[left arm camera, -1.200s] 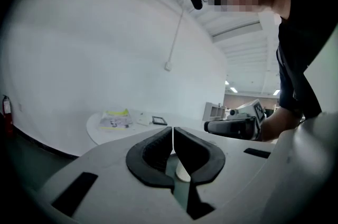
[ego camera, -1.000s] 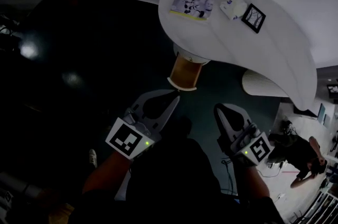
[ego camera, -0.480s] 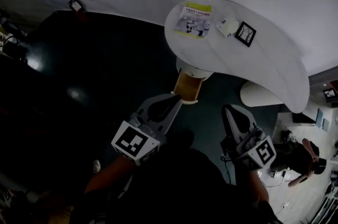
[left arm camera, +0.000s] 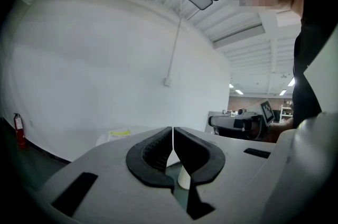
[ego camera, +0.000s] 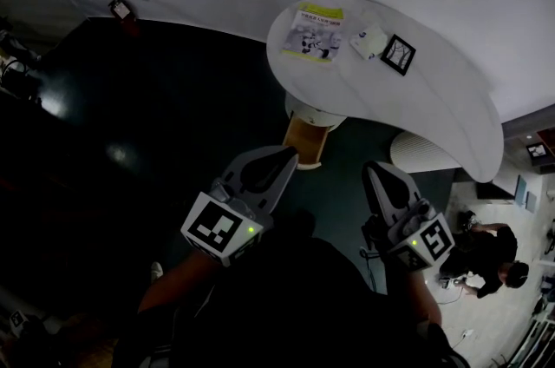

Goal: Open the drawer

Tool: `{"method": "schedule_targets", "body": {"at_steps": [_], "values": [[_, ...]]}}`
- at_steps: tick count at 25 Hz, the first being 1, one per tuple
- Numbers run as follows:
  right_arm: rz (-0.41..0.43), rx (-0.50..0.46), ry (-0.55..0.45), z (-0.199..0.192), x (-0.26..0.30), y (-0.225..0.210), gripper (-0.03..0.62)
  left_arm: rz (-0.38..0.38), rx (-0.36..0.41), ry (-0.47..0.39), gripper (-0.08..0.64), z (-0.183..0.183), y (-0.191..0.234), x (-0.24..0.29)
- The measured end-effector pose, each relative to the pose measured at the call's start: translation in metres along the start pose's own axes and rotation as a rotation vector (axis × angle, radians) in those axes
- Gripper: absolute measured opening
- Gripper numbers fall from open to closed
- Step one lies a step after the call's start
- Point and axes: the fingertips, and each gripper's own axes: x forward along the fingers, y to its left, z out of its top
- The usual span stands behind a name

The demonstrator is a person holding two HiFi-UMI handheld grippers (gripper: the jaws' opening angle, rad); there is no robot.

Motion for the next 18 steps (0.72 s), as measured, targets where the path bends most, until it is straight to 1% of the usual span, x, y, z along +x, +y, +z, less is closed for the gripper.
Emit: {"method": "schedule_targets", "body": {"at_steps": [5, 10, 18], "values": [[-0.004, 0.006, 0.009, -0.001, 0.003, -0.003, 0.015, 0.002, -0.001, 0.009, 0.02, -0.004, 0.002, 0.005], [-0.007, 0.0, 0.007, -0.001, 0.002, 0.0, 0.015, 0.002, 0.009, -0.004, 0.02, -0.002, 0.001, 0.005], [-0.01, -0.017, 0.008, 0.0, 0.006, 0.009, 0.015, -0.019, 0.02, 0.001, 0.02, -0.009, 0.002, -0.003]]}}
